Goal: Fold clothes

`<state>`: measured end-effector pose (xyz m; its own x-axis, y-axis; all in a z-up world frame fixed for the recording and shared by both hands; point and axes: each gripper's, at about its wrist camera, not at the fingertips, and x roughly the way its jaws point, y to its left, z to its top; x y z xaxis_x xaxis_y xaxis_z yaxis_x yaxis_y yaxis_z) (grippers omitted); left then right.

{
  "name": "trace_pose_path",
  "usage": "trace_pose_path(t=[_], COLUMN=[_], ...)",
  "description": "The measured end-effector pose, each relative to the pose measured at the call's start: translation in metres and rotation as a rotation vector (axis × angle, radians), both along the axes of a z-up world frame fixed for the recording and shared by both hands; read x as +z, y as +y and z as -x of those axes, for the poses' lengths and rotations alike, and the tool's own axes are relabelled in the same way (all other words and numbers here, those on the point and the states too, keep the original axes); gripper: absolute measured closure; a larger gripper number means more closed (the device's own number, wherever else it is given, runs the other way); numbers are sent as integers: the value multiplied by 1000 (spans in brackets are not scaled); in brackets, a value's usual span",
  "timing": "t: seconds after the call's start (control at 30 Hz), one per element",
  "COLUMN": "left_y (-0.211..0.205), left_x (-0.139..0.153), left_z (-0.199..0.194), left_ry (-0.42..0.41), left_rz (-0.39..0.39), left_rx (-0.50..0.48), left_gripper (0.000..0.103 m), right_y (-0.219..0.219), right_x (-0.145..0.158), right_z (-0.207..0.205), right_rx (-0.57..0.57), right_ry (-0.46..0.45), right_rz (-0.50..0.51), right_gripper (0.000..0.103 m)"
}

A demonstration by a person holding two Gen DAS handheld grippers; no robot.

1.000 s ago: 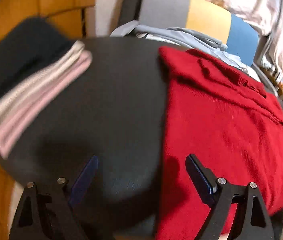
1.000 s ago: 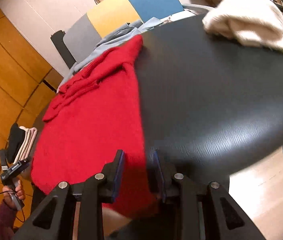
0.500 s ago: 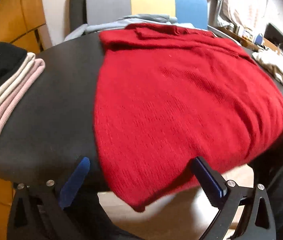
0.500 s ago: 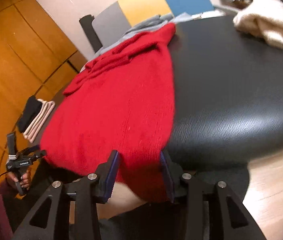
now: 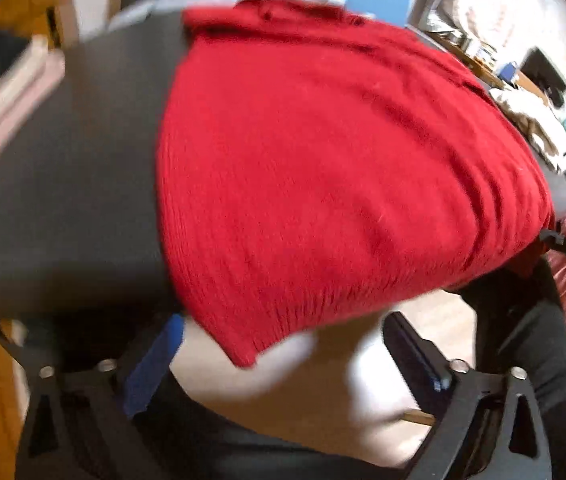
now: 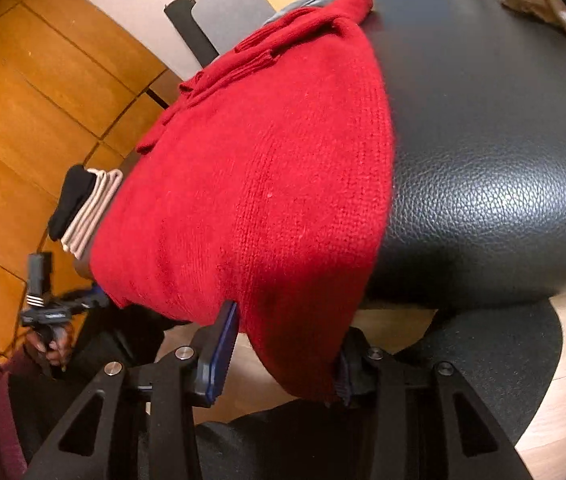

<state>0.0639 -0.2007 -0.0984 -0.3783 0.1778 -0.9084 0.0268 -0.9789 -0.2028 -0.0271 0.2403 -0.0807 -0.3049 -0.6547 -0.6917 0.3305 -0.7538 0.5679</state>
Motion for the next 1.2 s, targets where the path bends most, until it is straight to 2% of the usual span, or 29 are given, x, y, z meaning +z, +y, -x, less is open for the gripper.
trace_pose_path(t=[0.03, 0.1, 0.2, 0.27, 0.3, 0.33, 0.37, 0.4, 0.43, 0.67, 0.77, 0.93, 1.07, 1.2], left_y=[-2, -4, -3, -1, -1, -2, -5, -8, -10, -10, -9, -1, 2, -25], left_x=[-4, -9, -15, -19, -18, -17, -16, -15, -12, 45, 67, 86, 86, 92], left_z=[3, 10, 17, 19, 18, 17, 15, 13, 10, -19, -32, -49, -47, -57], left_ry=[-12, -26, -38, -48, -44, -43, -49, -53, -50, 181, 255, 314, 328, 340], left_rz=[-12, -36, -55, -50, -48, -57, -87, -133, -169, -146, -156, -190, -208, -258], left_rx=[14, 38, 54, 57, 57, 58, 58, 51, 47, -14, -42, -78, -71, -22], left_gripper=[18, 19, 15, 15, 23, 39, 50, 75, 82, 86, 87, 91, 91, 92], right_y=[2, 3, 6, 7, 8, 10, 11, 13, 15, 18, 17, 17, 15, 15], right_x=[-1, -4, -6, -6, -6, -6, -6, -5, -5, 6, 12, 26, 30, 31], right_z=[0, 2, 3, 2, 2, 1, 0, 0, -1, -9, -15, -29, -37, -38], right_rx=[-7, -21, -28, -28, -30, -33, -36, -37, -37, -16, -23, -27, -21, -46], right_ry=[-8, -31, -56, -60, -63, -68, -74, -80, -85, -96, -97, -89, -93, -125], right_rz=[19, 44, 88, 112, 119, 133, 153, 175, 198, 353, 459, 650, 684, 783], right_gripper=[68, 83, 92, 92, 93, 93, 93, 93, 93, 95, 96, 96, 96, 96])
